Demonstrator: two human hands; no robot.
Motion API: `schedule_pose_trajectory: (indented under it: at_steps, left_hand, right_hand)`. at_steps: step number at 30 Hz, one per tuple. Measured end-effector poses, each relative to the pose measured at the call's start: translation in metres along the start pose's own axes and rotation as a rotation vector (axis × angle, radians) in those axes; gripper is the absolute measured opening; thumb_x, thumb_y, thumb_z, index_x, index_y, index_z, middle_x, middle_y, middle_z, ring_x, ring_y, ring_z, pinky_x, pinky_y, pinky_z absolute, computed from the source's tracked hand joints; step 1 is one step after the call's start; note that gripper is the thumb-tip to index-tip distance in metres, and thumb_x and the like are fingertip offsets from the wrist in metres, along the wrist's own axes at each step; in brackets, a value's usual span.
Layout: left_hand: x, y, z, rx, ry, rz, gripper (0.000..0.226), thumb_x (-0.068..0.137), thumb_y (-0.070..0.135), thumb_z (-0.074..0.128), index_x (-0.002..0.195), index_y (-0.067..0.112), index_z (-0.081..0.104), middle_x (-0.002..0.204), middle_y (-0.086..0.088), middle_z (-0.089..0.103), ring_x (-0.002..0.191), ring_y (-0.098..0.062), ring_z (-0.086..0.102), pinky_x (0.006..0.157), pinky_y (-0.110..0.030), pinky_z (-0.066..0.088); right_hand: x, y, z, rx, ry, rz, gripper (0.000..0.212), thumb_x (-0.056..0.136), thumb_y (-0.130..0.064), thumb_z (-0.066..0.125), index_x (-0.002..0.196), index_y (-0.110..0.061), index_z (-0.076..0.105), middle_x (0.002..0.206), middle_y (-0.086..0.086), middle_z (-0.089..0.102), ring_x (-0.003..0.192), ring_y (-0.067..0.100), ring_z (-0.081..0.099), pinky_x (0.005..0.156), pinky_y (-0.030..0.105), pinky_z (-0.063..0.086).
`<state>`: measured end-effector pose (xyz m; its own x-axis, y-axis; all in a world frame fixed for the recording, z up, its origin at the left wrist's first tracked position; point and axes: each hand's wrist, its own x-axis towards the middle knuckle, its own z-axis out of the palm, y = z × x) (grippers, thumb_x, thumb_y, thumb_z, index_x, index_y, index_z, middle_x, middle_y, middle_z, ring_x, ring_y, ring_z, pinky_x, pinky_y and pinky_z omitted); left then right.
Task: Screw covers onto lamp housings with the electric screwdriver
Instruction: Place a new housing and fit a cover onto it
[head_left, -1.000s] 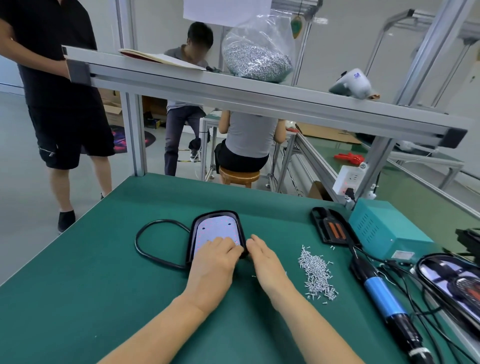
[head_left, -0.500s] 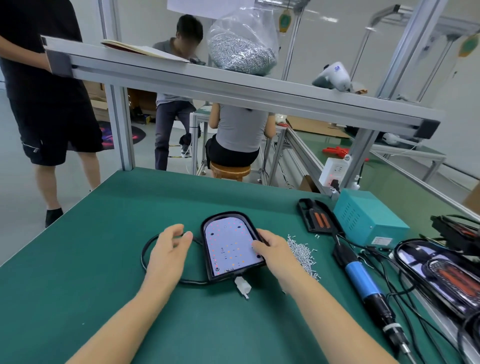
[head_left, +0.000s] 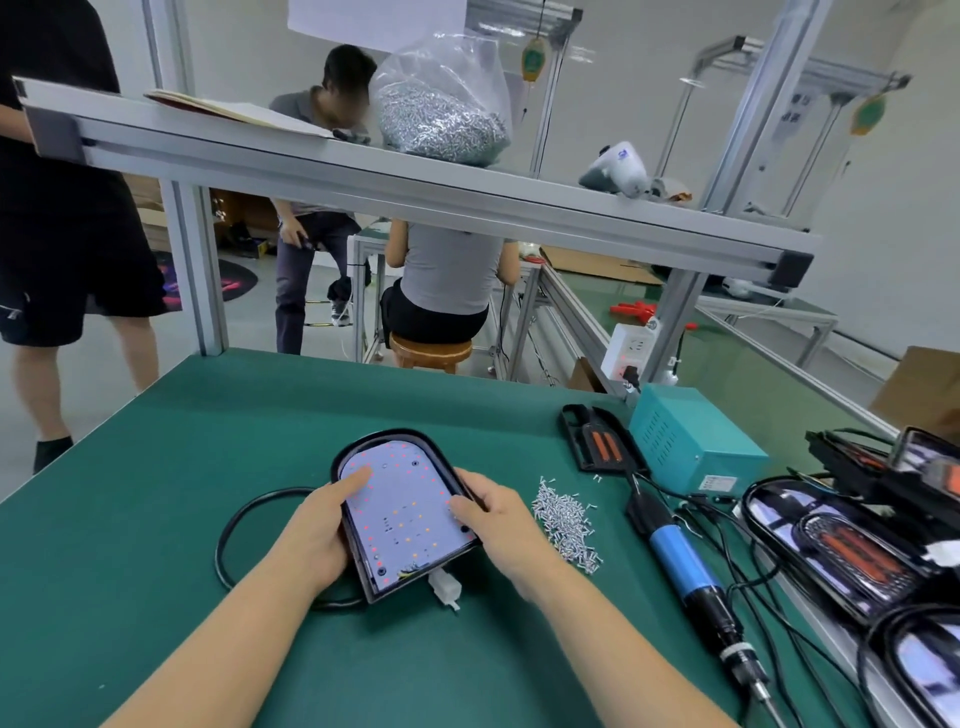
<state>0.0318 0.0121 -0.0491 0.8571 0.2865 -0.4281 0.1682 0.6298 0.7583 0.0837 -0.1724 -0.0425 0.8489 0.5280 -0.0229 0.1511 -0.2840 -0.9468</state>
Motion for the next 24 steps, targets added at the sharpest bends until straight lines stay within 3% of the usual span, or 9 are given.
schedule_pose_trajectory:
  at_steps: [2,4,6,10,16,24]
  left_hand:
    - [0.003,-0.002,-0.004,-0.045,-0.013,-0.010,0.024,0.095,0.018,0.052,0.105,-0.001,0.064,0.105,-0.017,0.069,0.095,-0.028,0.065,0.075,-0.043,0.049]
    - [0.004,-0.005,-0.007,-0.070,-0.030,-0.003,0.025,0.096,0.019,0.051,0.106,0.000,0.063,0.104,-0.016,0.071,0.093,-0.027,0.068,0.074,-0.043,0.048]
    - [0.005,-0.007,-0.011,-0.093,-0.045,0.005,0.025,0.096,0.020,0.050,0.106,0.001,0.063,0.098,-0.014,0.073,0.085,-0.025,0.071,0.072,-0.042,0.048]
    - [0.006,-0.007,-0.014,-0.108,-0.065,0.013,0.026,0.097,0.021,0.049,0.108,0.002,0.063,0.101,-0.014,0.073,0.084,-0.025,0.072,0.074,-0.043,0.048]
    - [0.000,-0.009,-0.006,-0.115,-0.076,-0.010,0.031,0.096,0.025,0.049,0.114,0.002,0.061,0.106,-0.015,0.071,0.100,-0.028,0.065,0.076,-0.044,0.048]
    - [0.002,-0.010,-0.008,-0.135,-0.099,-0.010,0.036,0.096,0.031,0.048,0.115,0.003,0.062,0.110,-0.014,0.070,0.099,-0.027,0.067,0.076,-0.044,0.048]
  right_hand:
    - [-0.001,-0.004,-0.001,-0.018,-0.019,0.023,0.030,0.101,-0.008,0.047,0.123,-0.022,0.062,0.101,-0.001,0.067,0.073,0.002,0.058,0.068,0.008,0.043]
    - [0.000,-0.008,-0.006,-0.048,-0.013,0.050,0.023,0.103,-0.020,0.045,0.113,-0.014,0.065,0.112,0.013,0.067,0.093,0.020,0.063,0.083,0.015,0.049]
    - [0.010,-0.011,-0.016,-0.154,0.049,0.078,0.040,0.104,-0.036,0.041,0.122,-0.007,0.063,0.127,0.008,0.064,0.117,0.023,0.057,0.102,0.028,0.042]
    - [0.039,-0.002,-0.058,-0.637,0.292,0.113,0.046,0.103,-0.037,0.042,0.140,-0.011,0.049,0.145,0.012,0.047,0.135,0.027,0.040,0.107,0.034,0.034]
    - [0.057,0.022,-0.129,-1.116,0.393,0.327,0.051,0.102,-0.039,0.042,0.143,-0.010,0.038,0.145,0.019,0.038,0.131,0.035,0.037,0.108,0.040,0.031]
    - [0.071,0.031,-0.145,-1.054,0.324,0.566,0.055,0.103,-0.046,0.029,0.145,-0.012,0.037,0.147,0.024,0.035,0.132,0.039,0.039,0.108,0.043,0.033]
